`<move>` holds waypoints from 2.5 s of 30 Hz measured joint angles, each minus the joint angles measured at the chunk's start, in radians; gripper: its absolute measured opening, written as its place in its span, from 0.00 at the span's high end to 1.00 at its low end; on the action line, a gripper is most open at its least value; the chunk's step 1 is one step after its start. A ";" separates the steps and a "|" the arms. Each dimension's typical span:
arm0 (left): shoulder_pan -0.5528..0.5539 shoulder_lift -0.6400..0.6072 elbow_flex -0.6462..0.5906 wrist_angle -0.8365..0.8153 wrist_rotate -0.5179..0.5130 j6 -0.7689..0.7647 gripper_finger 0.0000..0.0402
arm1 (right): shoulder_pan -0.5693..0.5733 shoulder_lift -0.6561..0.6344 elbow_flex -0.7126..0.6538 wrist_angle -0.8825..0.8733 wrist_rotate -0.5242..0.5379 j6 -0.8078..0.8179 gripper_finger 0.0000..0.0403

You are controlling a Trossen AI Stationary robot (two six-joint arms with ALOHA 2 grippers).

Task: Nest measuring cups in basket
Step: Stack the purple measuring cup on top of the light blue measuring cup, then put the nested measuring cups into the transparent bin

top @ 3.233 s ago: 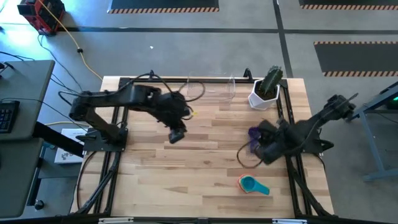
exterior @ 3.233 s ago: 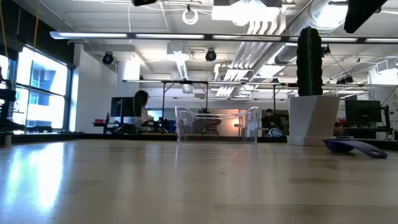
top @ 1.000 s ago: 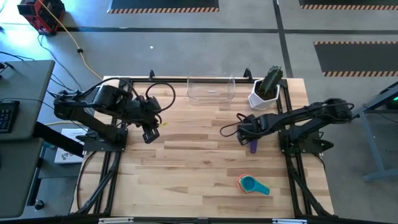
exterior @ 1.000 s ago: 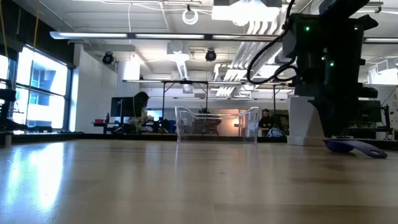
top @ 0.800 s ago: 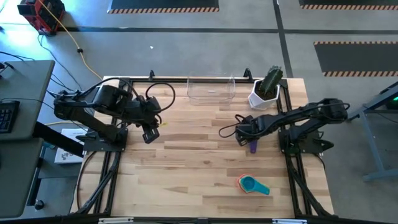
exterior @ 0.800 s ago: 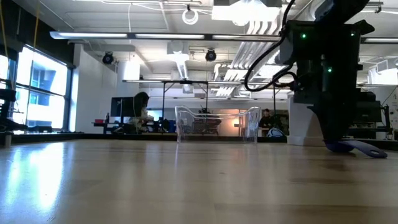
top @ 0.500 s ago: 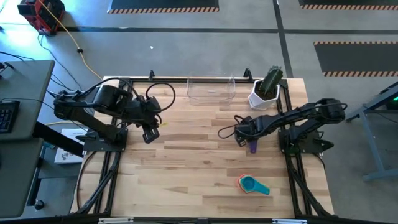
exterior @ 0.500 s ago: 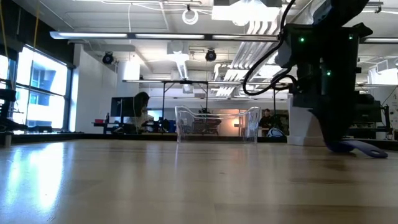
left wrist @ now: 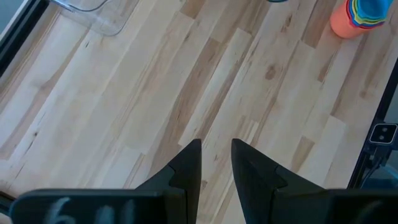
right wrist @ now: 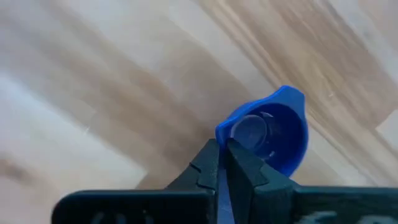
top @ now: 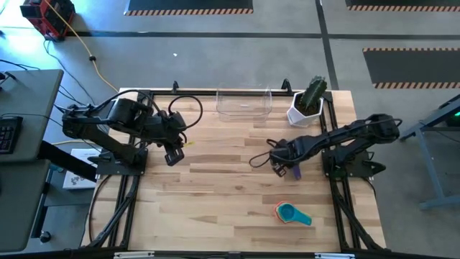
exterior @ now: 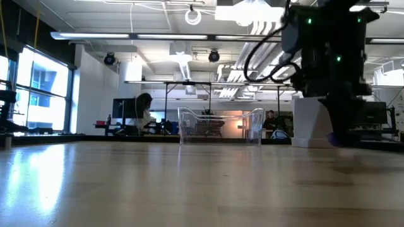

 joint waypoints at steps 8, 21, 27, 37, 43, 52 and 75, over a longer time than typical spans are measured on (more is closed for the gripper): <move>0.000 0.000 0.000 0.000 0.003 0.000 0.81 | 0.179 0.000 0.204 -0.168 0.006 -0.024 1.00; 0.000 0.000 0.000 0.000 0.003 0.000 0.81 | 0.549 0.000 0.455 -0.242 0.093 -0.055 1.00; 0.000 0.000 0.000 0.000 0.003 0.000 0.81 | 0.707 0.006 0.450 -0.209 0.146 -0.069 1.00; 0.000 0.000 0.000 0.000 0.003 0.000 0.81 | 0.784 0.098 0.449 -0.082 0.097 -0.069 1.00; 0.000 0.000 0.000 0.000 0.003 0.000 0.81 | 0.783 0.199 0.476 -0.088 0.056 -0.127 1.00; 0.000 0.000 0.000 0.000 0.004 0.000 0.81 | 0.781 0.284 0.570 -0.208 0.037 -0.191 1.00; 0.000 0.000 0.000 0.002 0.028 0.037 0.81 | 0.775 0.262 0.571 -0.183 0.095 -0.084 0.81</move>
